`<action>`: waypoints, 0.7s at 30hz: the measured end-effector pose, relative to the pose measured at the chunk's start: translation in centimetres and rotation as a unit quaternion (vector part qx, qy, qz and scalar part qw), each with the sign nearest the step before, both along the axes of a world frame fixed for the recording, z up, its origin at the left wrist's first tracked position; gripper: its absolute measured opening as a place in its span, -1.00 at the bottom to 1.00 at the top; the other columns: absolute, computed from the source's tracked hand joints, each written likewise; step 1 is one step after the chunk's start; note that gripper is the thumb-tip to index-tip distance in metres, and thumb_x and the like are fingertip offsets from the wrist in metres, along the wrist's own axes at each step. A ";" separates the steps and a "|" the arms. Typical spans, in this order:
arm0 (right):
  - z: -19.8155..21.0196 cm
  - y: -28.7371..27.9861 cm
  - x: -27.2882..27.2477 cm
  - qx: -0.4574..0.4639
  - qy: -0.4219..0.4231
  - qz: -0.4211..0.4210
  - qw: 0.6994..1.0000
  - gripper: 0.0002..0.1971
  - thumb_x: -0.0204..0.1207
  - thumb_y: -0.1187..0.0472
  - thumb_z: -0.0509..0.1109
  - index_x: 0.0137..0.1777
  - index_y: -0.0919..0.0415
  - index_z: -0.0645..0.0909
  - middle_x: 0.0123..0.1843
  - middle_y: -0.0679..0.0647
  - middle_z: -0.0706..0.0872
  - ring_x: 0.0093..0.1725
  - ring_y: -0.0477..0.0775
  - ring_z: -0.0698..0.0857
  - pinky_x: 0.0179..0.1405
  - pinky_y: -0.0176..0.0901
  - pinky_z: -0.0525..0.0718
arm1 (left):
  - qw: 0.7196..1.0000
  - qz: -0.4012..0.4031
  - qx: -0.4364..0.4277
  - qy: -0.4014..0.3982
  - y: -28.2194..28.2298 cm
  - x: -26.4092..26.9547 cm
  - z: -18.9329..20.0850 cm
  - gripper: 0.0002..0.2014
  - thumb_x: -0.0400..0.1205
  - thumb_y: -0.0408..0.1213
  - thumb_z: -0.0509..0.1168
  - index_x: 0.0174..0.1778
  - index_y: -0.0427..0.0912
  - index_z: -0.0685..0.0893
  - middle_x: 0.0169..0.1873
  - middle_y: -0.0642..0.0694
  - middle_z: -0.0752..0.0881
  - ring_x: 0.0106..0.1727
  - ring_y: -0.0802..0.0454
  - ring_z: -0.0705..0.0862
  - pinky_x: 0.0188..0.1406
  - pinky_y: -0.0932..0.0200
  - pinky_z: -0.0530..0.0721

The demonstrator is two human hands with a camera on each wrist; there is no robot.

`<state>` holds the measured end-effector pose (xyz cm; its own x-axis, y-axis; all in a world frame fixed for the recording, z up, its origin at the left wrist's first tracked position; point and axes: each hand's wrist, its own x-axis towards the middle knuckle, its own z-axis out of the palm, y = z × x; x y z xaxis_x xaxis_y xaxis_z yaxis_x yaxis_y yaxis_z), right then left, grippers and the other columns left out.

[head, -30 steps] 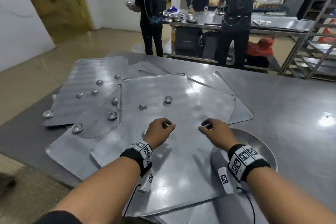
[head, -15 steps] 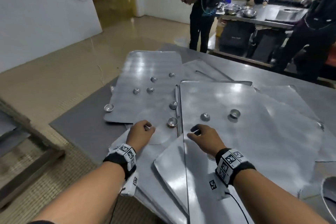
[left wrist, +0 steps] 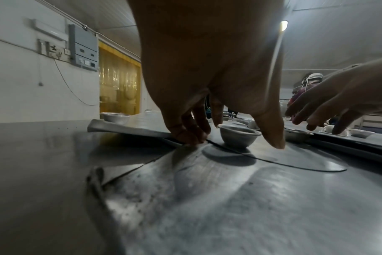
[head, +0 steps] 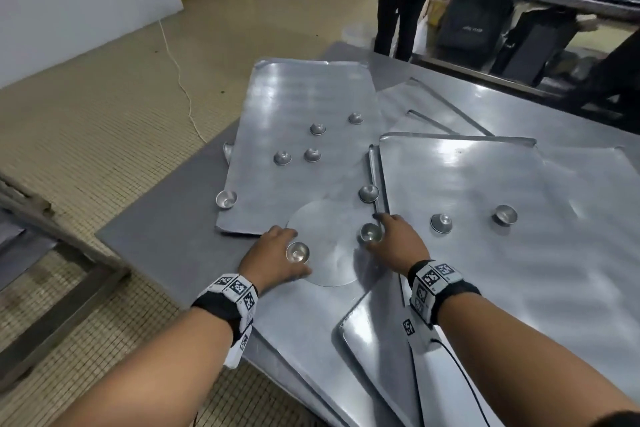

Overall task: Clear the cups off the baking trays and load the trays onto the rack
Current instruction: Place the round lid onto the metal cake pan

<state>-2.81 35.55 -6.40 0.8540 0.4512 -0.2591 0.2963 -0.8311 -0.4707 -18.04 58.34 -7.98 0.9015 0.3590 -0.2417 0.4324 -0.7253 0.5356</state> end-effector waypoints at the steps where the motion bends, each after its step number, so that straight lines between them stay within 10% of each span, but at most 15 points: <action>1: -0.4 0.2 0.3 -0.015 -0.002 0.007 1.000 -0.35 0.50 -0.08 0.47 0.59 0.00 0.45 0.45 0.12 0.58 0.39 0.21 0.62 0.34 0.10 0.63 | 1.000 -0.008 0.002 -0.005 0.1 0.0 -0.2 -0.23 0.30 0.10 0.64 0.43 -0.04 0.60 0.28 -0.01 0.58 0.31 -0.02 0.60 0.22 0.18 0.51; 8: -1.9 1.3 1.1 -0.047 -0.047 0.036 0.997 -0.82 0.49 -0.05 0.38 0.02 -0.04 0.63 0.07 0.04 0.67 0.09 0.20 0.69 -0.07 -0.03 0.65 | 0.999 0.005 -0.002 -0.053 2.3 1.1 -1.1 -0.64 0.42 0.01 0.55 0.05 -0.03 0.69 -0.02 0.01 0.63 0.01 -0.04 0.68 0.00 0.08 0.61; 21: -0.4 -1.8 4.8 -0.022 -0.040 -0.104 0.994 -0.46 0.55 -0.06 0.44 0.50 0.11 0.54 0.35 0.18 0.63 0.28 0.27 0.67 0.20 0.08 0.64 | 0.997 0.067 0.027 -0.007 7.9 3.9 -2.0 -0.50 0.51 -0.04 0.51 0.33 -0.12 0.62 0.23 -0.18 0.61 0.19 -0.23 0.66 0.14 -0.02 0.62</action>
